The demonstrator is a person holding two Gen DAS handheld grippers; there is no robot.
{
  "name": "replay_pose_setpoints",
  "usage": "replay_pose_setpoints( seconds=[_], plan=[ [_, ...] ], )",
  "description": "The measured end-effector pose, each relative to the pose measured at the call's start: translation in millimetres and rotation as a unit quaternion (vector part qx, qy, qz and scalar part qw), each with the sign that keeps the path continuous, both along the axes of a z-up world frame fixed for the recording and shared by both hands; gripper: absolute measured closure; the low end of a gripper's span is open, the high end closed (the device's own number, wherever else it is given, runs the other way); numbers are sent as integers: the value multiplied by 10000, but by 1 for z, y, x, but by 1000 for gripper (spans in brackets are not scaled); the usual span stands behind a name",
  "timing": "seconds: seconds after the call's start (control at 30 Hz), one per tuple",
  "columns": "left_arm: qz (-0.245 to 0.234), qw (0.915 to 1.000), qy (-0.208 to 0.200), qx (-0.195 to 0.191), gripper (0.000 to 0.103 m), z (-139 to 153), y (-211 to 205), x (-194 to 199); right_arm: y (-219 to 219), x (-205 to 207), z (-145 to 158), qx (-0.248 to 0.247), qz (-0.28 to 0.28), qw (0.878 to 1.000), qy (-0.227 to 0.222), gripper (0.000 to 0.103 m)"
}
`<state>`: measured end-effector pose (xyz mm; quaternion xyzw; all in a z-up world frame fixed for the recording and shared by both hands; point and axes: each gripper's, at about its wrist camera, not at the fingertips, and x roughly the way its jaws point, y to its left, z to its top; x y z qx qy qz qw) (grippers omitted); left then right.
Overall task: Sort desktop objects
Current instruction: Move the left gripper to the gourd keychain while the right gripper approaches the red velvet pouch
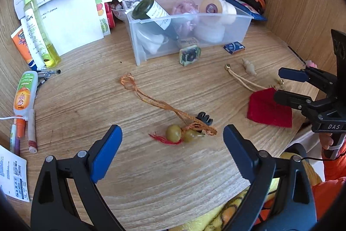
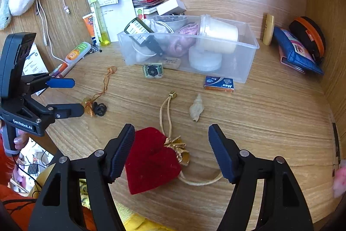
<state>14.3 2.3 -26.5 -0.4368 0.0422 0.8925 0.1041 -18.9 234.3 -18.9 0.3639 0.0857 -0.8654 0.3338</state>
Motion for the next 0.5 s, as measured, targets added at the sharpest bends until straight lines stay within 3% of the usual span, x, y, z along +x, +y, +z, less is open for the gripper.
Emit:
replay_pose_setpoints(
  seconds=[0.1,0.2,0.3,0.37,0.5],
  plan=[
    [-163,9998,-122,55,8,-9,5,4,1,9,-5,32,0,10000,-36,35],
    [-126,9999,-115,-14,8,-15,8,5,3,16,-13,8,-41,9999,-103,22],
    [-21,9998,-114,129,9,-18,4,3,5,17,-22,-18,-176,9996,-201,21],
    [74,9995,-96,291,16,-18,1,2,4,18,-24,41,-325,9994,-63,21],
    [101,9998,37,194,35,-17,2,6,0,15,-25,69,-396,9992,25,21]
  ],
)
